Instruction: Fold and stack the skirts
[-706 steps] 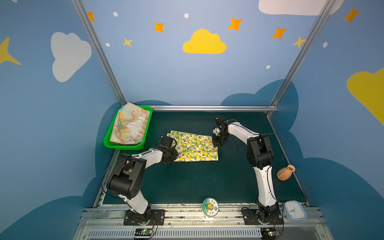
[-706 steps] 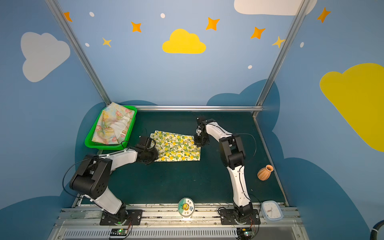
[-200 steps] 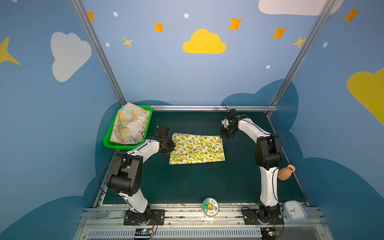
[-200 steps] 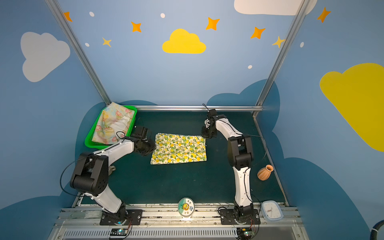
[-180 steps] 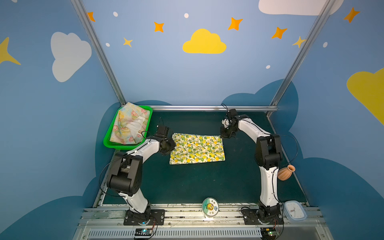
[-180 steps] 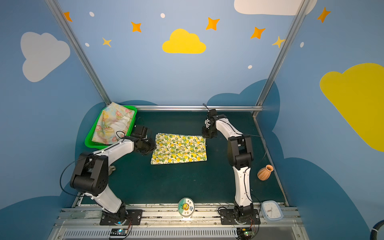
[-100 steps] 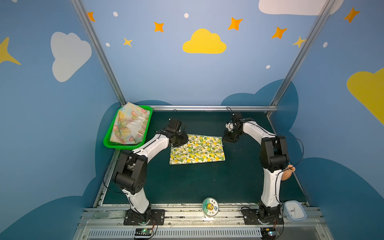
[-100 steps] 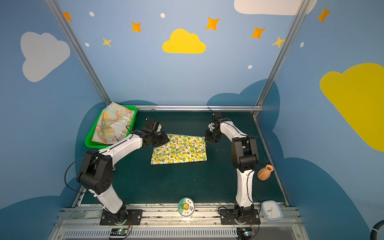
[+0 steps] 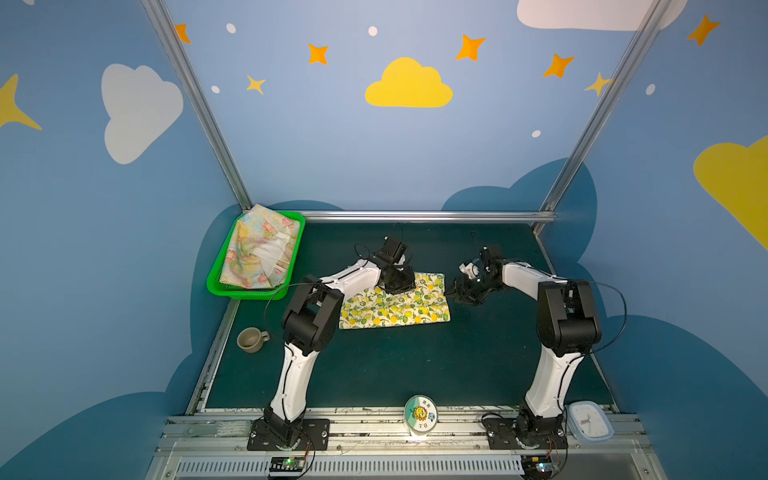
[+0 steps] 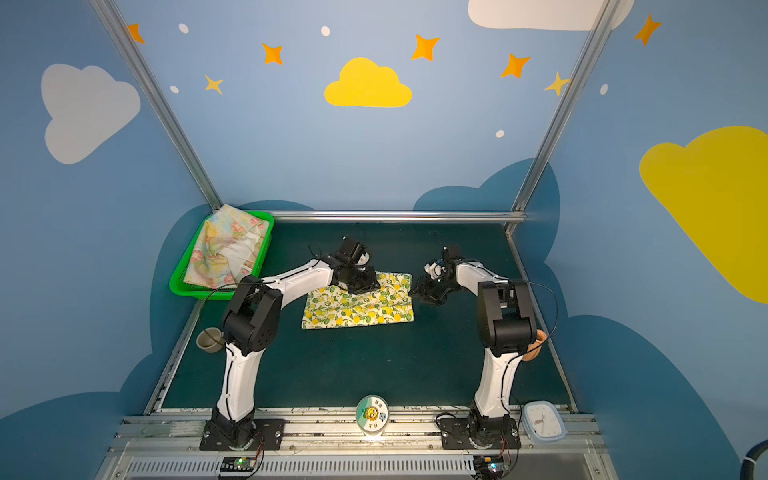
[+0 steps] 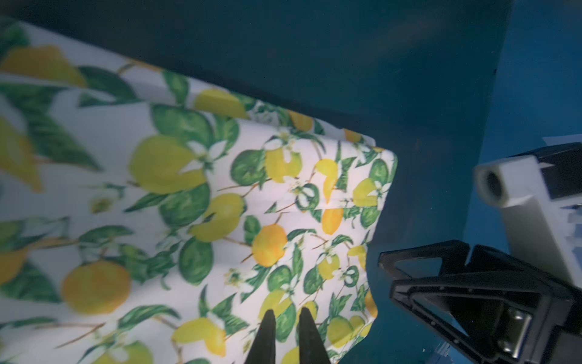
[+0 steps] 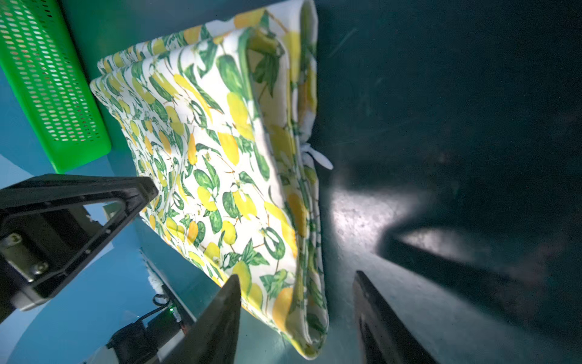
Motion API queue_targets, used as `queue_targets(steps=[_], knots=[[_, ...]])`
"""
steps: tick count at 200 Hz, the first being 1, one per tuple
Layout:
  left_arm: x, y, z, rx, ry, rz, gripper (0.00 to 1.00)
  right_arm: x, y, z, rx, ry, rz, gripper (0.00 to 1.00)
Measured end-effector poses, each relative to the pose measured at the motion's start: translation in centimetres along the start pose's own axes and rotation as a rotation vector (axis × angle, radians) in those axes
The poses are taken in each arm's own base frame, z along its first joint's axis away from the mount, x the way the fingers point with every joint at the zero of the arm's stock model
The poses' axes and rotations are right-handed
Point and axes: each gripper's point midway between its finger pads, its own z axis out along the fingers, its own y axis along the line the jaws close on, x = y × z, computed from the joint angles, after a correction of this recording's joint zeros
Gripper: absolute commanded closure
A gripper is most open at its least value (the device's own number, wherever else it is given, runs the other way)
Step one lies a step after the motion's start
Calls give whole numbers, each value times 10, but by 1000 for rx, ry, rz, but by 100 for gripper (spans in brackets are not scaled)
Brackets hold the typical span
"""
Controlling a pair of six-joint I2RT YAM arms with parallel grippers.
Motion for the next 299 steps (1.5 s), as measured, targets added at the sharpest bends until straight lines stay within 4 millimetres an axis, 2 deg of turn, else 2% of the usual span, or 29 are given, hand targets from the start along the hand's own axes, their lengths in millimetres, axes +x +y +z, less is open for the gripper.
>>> queue_targets(steps=[31,59,135,172,299], knots=[[4,-15,14,20,24,21,83,-7,3,-1,-65,-23,1,49],[14,-4,26,-8,62,5,84,-11,5,3,-97,-27,-2,51],[25,3,32,-30,89,-11,84,-8,-2,20,-96,-2,9,52],[32,13,43,-45,114,-22,85,-7,4,27,-103,0,-16,52],[32,13,44,-46,113,-21,86,-8,23,45,-141,-2,-41,54]])
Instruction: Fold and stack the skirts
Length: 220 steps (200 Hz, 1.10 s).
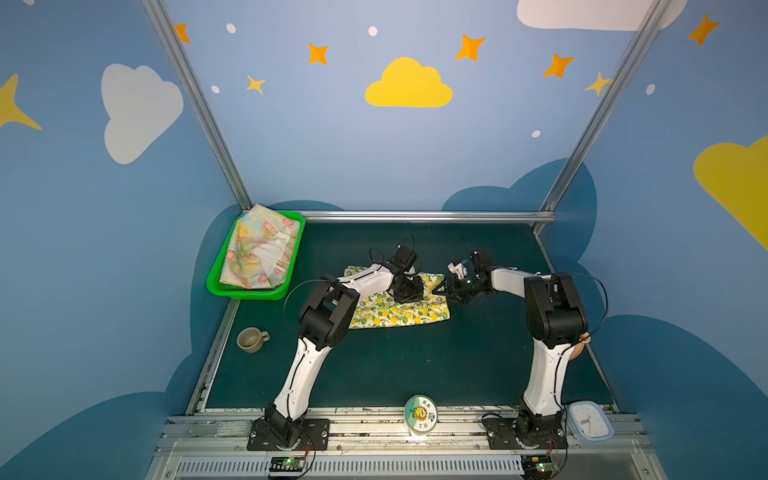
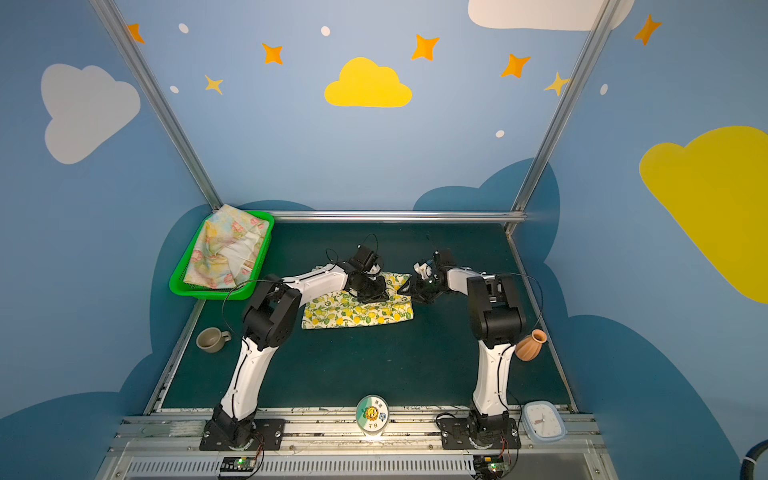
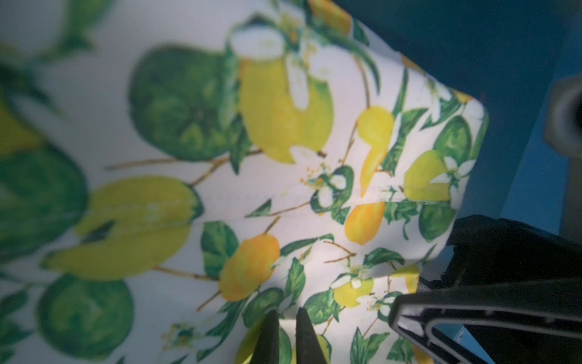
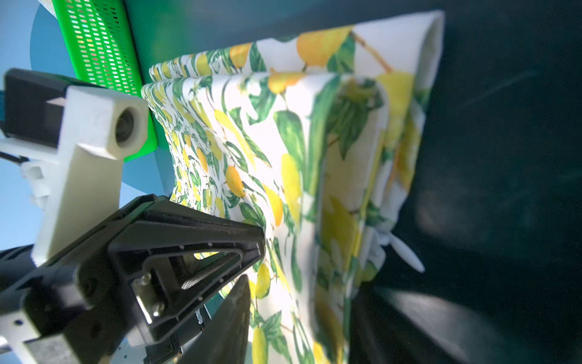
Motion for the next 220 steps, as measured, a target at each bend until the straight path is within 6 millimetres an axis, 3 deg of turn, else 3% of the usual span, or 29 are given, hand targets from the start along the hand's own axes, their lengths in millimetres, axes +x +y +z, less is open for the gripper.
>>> queue_targets(steps=[32,75,104,133,164,190,220], knots=[[0,0,1,0,1,0,86,-1,0,4,-8,0,7,63],[0,0,0,1,1,0,86,-1,0,6,-15,2,15,65],[-1,0,0,-1,0,-1,86,-1,4,12,-20,11,10,75],[-1,0,0,-2,0,-5,87,1,2,17,-1,17,8,100],[-5,3,-1,11,-10,-27,87,2,2,15,18,26,22,100],[-10,23,-19,9,-33,-79,87,2,5,3,66,44,23,100],[-22,58,-63,-8,-96,-156,86,-12,22,-25,134,32,-15,100]])
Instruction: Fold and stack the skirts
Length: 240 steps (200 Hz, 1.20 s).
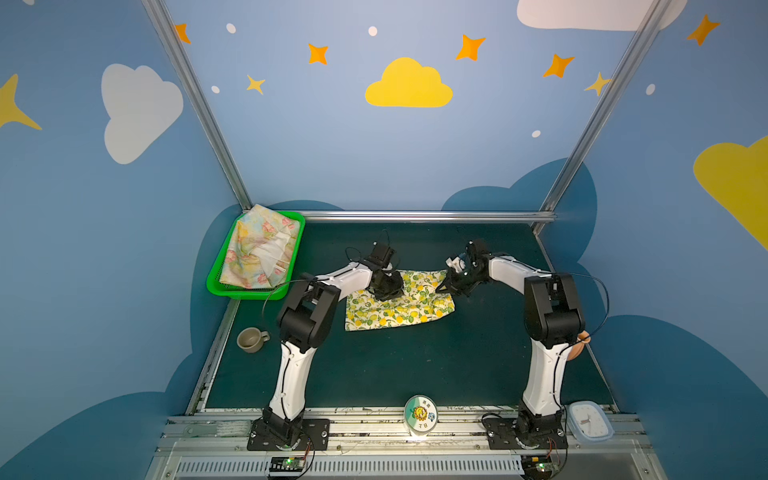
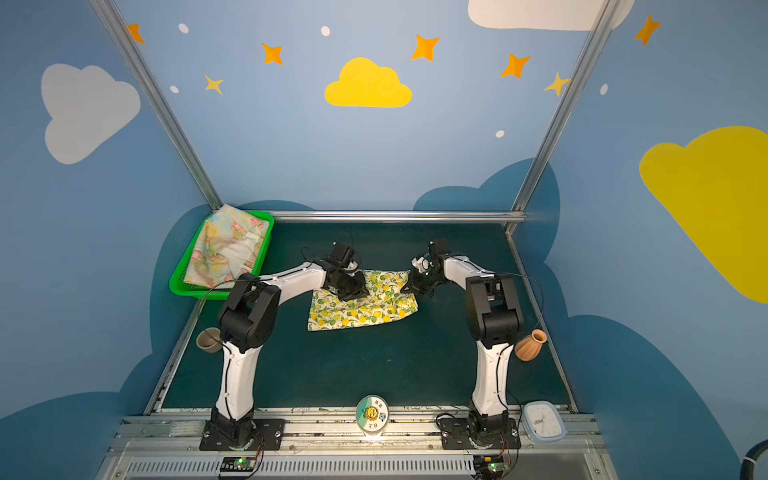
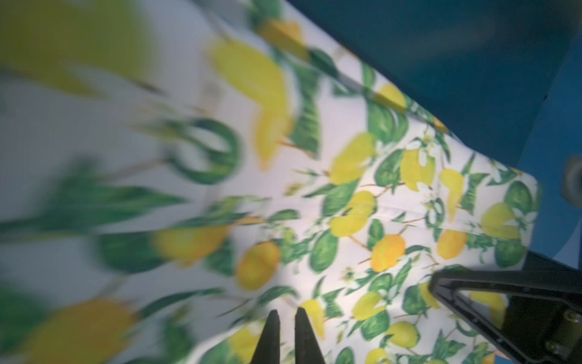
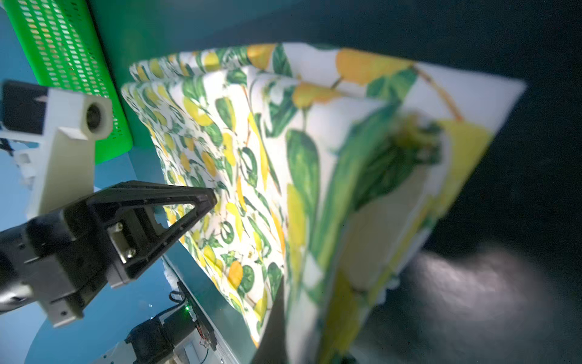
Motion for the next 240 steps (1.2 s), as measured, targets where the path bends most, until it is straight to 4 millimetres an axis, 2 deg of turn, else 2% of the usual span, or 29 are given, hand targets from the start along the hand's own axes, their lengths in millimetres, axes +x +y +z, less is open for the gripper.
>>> queue_targets(steps=[20,40,78,96,161,240], knots=[[-11,17,-28,5,-54,-37,86,-6,7,-20,50,-12,-23,100],[-8,31,-40,3,-74,-58,86,-6,7,-33,100,-3,-27,100],[18,57,-28,-24,-27,-90,86,1,3,-47,196,31,-23,100],[29,64,-22,-26,-2,-104,86,1,3,-52,245,40,-32,100],[38,50,-12,47,-1,-100,87,7,1,-41,475,103,-102,100],[50,33,2,151,-1,-136,88,13,33,-34,662,103,-225,100]])
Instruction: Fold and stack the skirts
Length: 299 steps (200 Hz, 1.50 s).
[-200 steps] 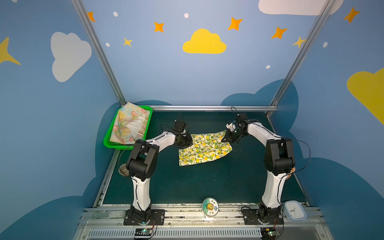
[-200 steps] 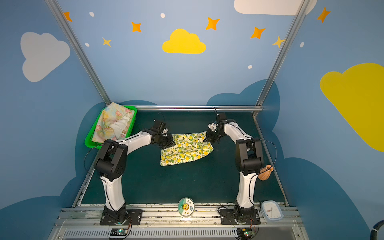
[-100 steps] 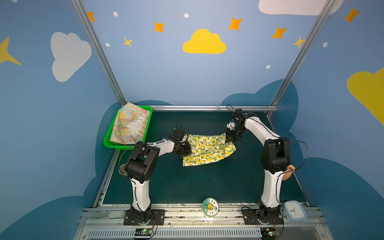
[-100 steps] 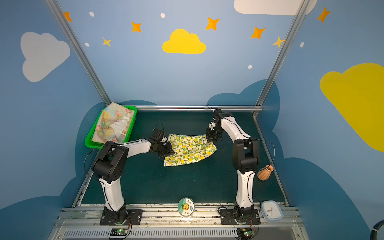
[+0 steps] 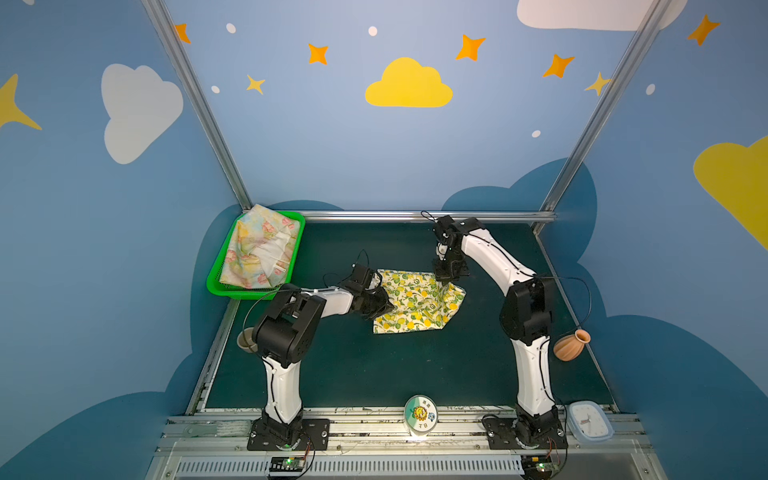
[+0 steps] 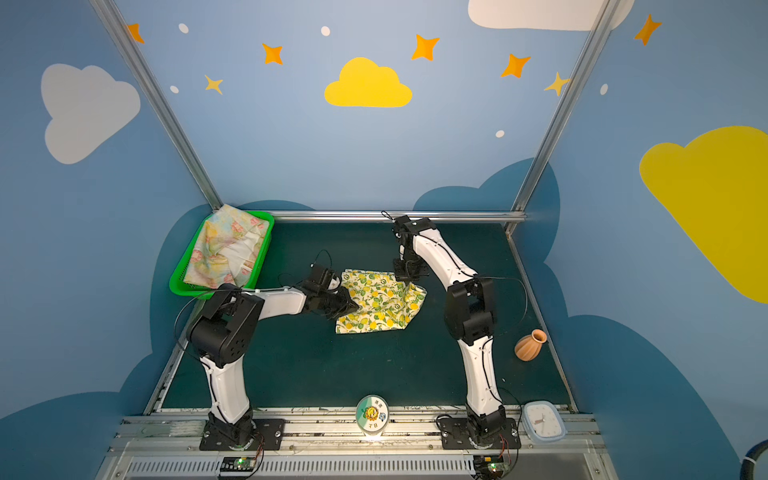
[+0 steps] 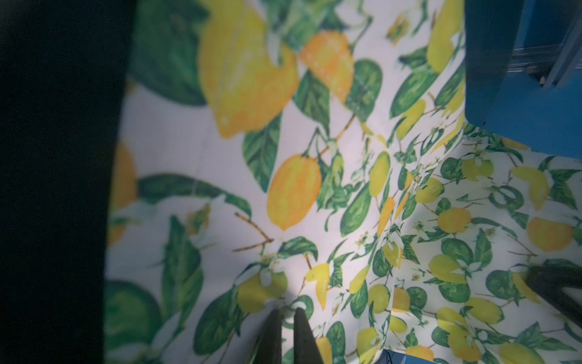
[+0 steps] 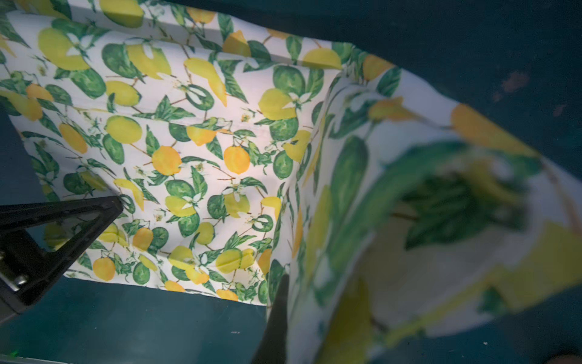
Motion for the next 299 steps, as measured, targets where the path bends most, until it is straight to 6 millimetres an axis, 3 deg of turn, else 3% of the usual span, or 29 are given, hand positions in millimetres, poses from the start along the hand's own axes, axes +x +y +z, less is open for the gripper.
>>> queue_targets(steps=[106,168,232,299], knots=[[15,-14,16,103,6,-53,89,14,29,2,15,15,-29,100],[17,-16,16,107,4,-57,90,20,34,21,-8,41,-30,100],[40,0,1,53,11,-68,90,6,28,20,-28,-1,-79,100],[58,11,-9,15,-34,-88,90,-21,43,-9,-85,-118,-203,100]])
